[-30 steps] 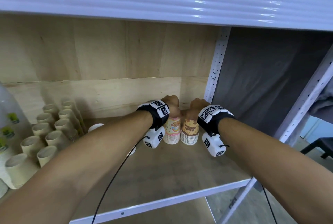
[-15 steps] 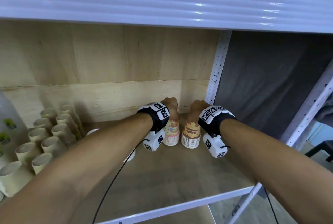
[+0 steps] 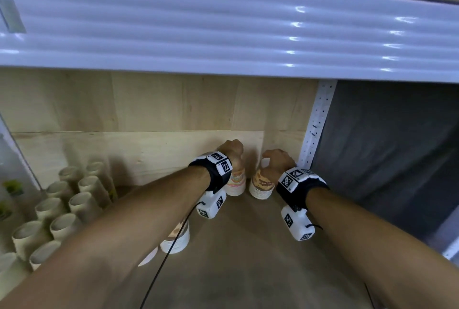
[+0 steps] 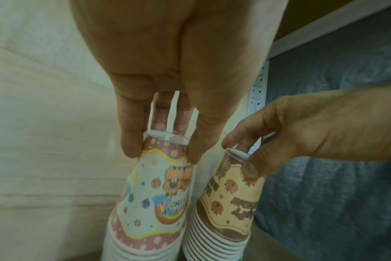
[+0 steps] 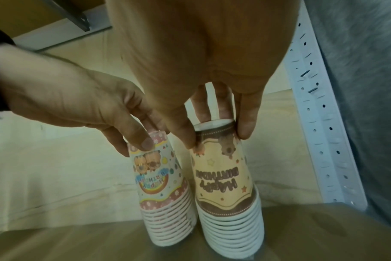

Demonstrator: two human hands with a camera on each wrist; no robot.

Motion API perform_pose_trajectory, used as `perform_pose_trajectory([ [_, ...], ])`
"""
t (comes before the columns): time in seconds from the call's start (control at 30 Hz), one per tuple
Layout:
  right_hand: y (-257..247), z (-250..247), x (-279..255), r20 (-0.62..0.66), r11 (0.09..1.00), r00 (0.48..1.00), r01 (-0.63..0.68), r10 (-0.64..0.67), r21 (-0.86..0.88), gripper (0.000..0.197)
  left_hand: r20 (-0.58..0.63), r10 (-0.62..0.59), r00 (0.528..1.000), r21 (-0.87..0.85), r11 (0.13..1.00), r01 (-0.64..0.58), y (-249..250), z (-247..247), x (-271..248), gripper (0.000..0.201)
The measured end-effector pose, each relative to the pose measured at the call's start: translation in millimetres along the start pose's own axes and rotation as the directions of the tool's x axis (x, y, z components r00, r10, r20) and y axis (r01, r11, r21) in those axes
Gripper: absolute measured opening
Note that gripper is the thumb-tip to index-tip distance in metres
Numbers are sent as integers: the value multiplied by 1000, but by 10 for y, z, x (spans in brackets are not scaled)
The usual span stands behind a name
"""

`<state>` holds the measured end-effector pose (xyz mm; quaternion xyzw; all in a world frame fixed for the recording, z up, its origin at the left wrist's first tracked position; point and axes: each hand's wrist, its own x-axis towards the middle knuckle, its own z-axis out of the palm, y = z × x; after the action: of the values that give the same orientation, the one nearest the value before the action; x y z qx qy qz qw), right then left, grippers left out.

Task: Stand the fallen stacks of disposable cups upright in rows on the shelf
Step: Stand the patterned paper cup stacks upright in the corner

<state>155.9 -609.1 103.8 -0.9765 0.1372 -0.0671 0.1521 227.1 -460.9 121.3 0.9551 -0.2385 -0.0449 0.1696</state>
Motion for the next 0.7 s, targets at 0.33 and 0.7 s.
perform_pose_trajectory([
  [0.33,0,115,295,53,1000,998,24,-25,14,35,-35,5,999,-73,997,-8,-45,131,185,51],
  [0.7,19,133,296,44,983,993,101,-109,151,25,-30,-27,999,-88,996,24,-11,158,245,46],
])
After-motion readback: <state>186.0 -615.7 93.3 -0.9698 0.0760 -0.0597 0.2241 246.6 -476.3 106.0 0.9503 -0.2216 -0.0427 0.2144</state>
